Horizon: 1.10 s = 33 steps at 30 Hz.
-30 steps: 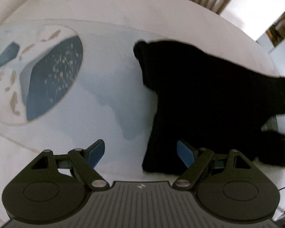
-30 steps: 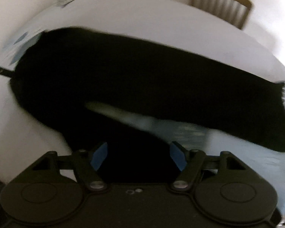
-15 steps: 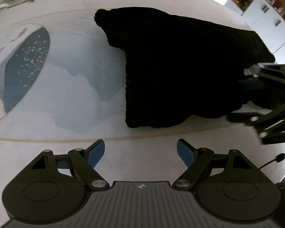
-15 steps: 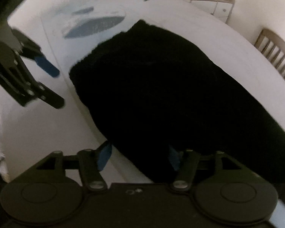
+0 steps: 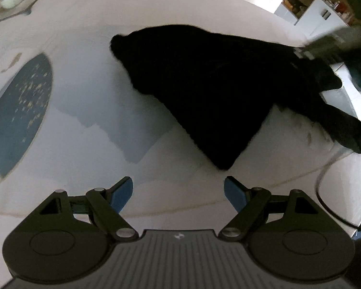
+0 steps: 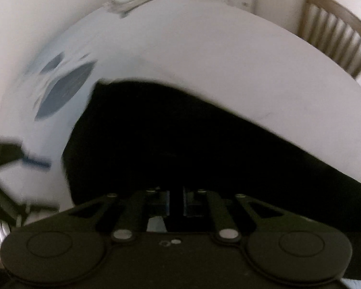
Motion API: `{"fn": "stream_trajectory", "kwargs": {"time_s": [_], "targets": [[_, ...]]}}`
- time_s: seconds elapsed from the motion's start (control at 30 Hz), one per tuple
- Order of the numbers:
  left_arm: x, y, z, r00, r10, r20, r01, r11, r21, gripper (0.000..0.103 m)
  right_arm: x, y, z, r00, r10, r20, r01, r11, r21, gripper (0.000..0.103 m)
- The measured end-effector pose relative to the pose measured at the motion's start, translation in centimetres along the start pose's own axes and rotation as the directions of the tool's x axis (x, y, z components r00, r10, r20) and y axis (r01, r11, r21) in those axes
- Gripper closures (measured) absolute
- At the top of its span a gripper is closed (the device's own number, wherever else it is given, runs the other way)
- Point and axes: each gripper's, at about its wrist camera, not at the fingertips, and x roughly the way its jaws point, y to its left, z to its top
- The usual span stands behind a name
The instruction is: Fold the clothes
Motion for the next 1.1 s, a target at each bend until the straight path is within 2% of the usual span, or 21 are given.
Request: {"fn": "stream_trajectory", "kwargs": {"time_s": [0.17,0.27,0.33,0.43,0.57,0.7,0.83,0.93,1.0,1.03,1.1], "targets": [[0.7,-2.4,1.2,1.0,0.0,0.005,0.0,1.0,-0.011,0.02,3.8,-3.6,2.8,0.999,0.014,-0.032,-0.01,0.991,0.13,0.0],[1.2,-3.6,1.5,1.0,-0.003,0.01,0.004,1.0,-0.008,0.02,5.3,-4.8,3.3,0.999,0.026,-0.033,-0.02,0.985,0.169,0.0],[1.9,-4.7,2.1,1.0,-0.003,0.015,0.003,1.0,0.007,0.02,5.4,-4.9,3.2,0.999,0.04,-0.031,-0.034,0.985,0.17,0.0],[3.1,-5.6,3.3,1.0,-0.014,0.019,0.015,1.0,-0.02,0.02,4.8,-5.3,2.4,0.999,0.031,-0.012,-0.029,0.988,0.149,0.0],[4.6,-6.4,4.6,0.998,-0.053,0.041,0.057,0.992,-0.109,0.02,2.3,-6.4,0.0,0.997,0.076,0.026,-0.079,0.981,0.176,0.0],[5.7,-6.8,5.8,0.998,-0.022,0.065,0.034,0.981,-0.189,0.017,-1.9,-7.4,-4.3,0.995,0.08,0.067,-0.09,0.98,0.176,0.0],[5.8,-6.5,6.3,0.996,0.01,0.086,0.016,0.956,-0.294,0.017,-6.2,-10.0,-10.6,0.997,-0.04,0.062,0.027,0.977,0.209,0.0],[5.5,-5.7,6.1,0.995,0.013,0.098,0.028,0.912,-0.409,0.024,-9.1,-14.0,-17.0,0.982,-0.187,0.003,0.175,0.925,0.338,0.0],[5.2,-5.2,5.8,0.995,0.023,0.097,0.026,0.881,-0.473,0.042,-11.2,-17.2,-21.8,0.961,-0.273,-0.051,0.265,0.842,0.469,0.0],[5.1,-4.9,5.6,0.995,0.03,0.096,0.023,0.864,-0.503,0.045,-12.2,-18.6,-24.0,0.948,-0.309,-0.076,0.3,0.791,0.532,0.0],[4.9,-4.5,5.4,0.994,0.043,0.1,0.02,0.829,-0.559,0.06,-14.2,-21.0,-28.2,0.926,-0.357,-0.119,0.346,0.683,0.643,0.0]]}}
